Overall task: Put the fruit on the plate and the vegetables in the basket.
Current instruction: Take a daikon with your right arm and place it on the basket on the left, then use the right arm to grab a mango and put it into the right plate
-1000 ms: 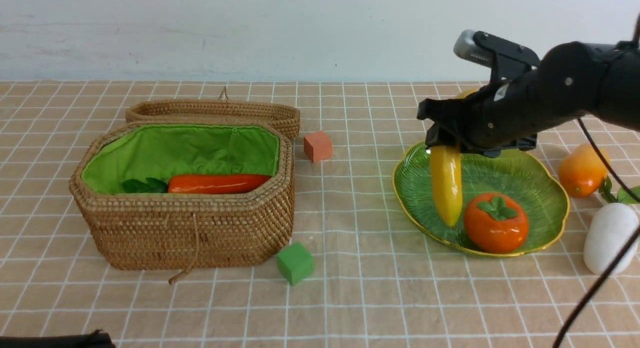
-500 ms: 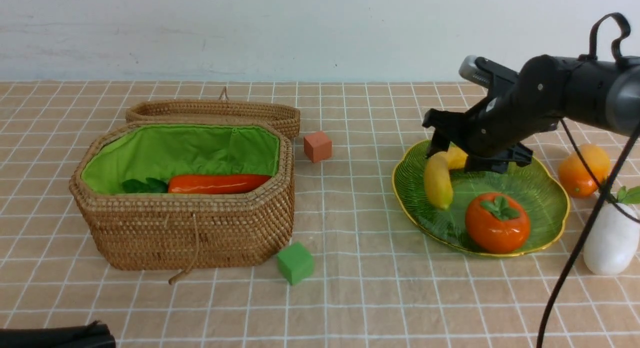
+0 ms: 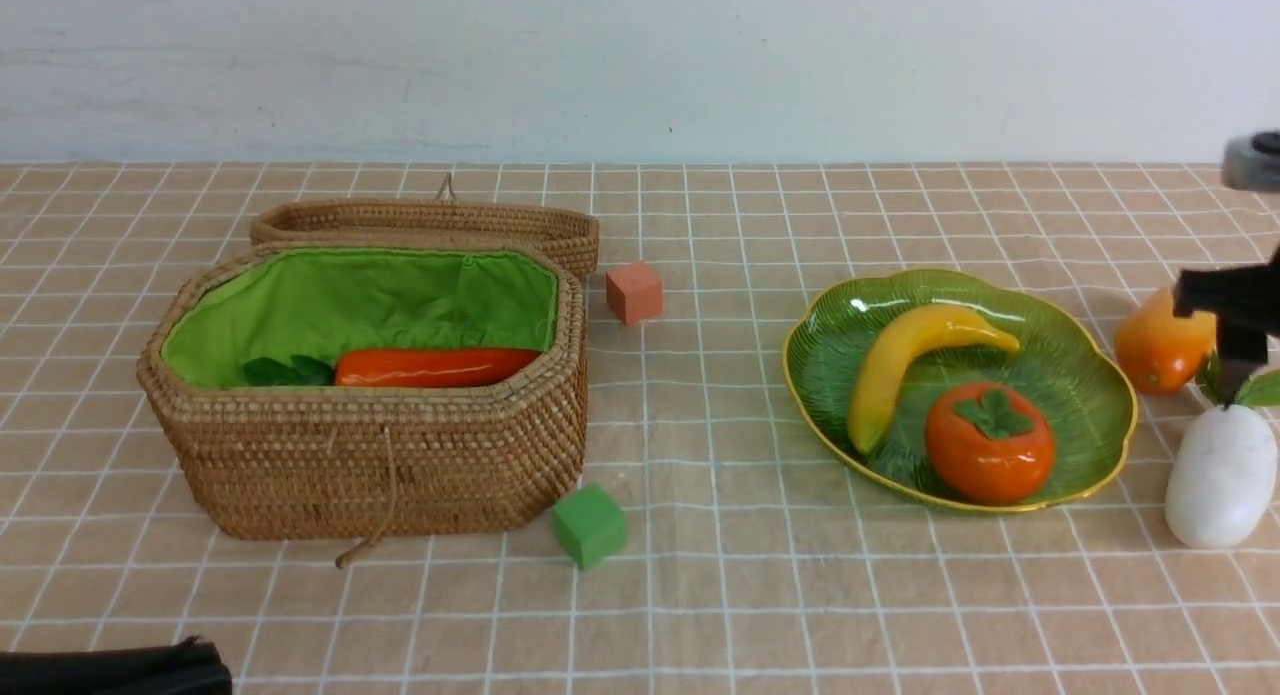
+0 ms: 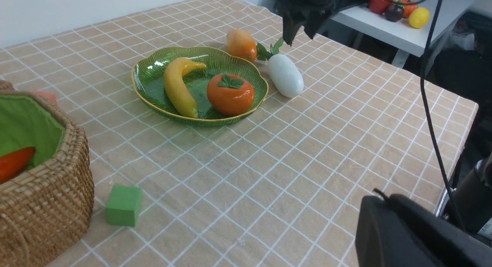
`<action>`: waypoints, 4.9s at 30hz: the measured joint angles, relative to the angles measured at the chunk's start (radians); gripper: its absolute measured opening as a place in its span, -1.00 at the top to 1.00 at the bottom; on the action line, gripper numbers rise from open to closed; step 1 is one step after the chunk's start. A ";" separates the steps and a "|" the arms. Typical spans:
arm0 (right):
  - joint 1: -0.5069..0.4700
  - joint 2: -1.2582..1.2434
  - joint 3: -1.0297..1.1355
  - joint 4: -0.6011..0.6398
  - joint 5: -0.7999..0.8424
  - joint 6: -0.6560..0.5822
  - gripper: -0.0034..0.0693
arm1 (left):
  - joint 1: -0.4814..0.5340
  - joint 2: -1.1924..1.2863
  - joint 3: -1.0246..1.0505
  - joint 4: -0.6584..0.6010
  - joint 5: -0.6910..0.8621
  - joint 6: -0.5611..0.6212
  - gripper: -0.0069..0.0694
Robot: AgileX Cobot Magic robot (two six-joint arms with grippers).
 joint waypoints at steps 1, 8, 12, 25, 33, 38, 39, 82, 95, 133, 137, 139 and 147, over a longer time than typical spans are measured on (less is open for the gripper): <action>-0.024 0.010 0.019 0.021 -0.036 0.000 -0.47 | 0.000 0.000 0.000 0.000 -0.001 0.007 0.85; -0.134 0.108 0.056 0.155 -0.232 -0.067 -0.71 | 0.000 0.000 0.000 0.001 -0.001 0.076 0.85; -0.138 0.175 0.056 0.174 -0.278 -0.108 -0.67 | 0.000 0.000 0.000 0.001 -0.001 0.080 0.85; -0.137 0.198 0.056 0.147 -0.100 -0.115 -0.47 | 0.000 0.000 0.000 0.017 -0.001 0.026 0.85; 0.069 -0.121 0.009 0.331 -0.011 -0.299 -0.47 | 0.000 0.021 0.000 0.262 -0.001 -0.218 0.85; 0.358 -0.109 -0.180 0.570 -0.062 -0.601 -0.47 | 0.000 0.028 0.000 0.557 0.004 -0.482 0.85; 0.413 -0.089 -0.222 0.604 -0.080 -0.661 -0.47 | 0.000 0.028 0.000 0.605 0.007 -0.535 0.85; 0.793 0.582 -0.900 0.572 -0.342 -1.163 -0.47 | 0.000 0.028 0.000 0.841 0.036 -0.838 0.84; 0.788 0.453 -0.899 0.415 -0.107 -1.059 -0.75 | 0.000 0.028 0.000 0.824 -0.042 -0.814 0.85; -0.196 0.564 -0.590 0.417 -0.123 -0.269 -0.85 | 0.000 0.087 0.000 0.538 -0.170 -0.465 0.85; -0.189 0.604 -0.609 0.412 -0.110 -0.271 -0.67 | 0.000 0.118 0.000 0.536 -0.164 -0.466 0.85; -0.186 0.606 -0.611 0.407 -0.109 -0.277 -0.63 | 0.000 0.141 0.000 0.536 -0.164 -0.467 0.85; -0.184 0.532 -0.609 0.293 0.017 -0.320 -0.63 | 0.000 0.189 0.000 0.536 -0.170 -0.465 0.85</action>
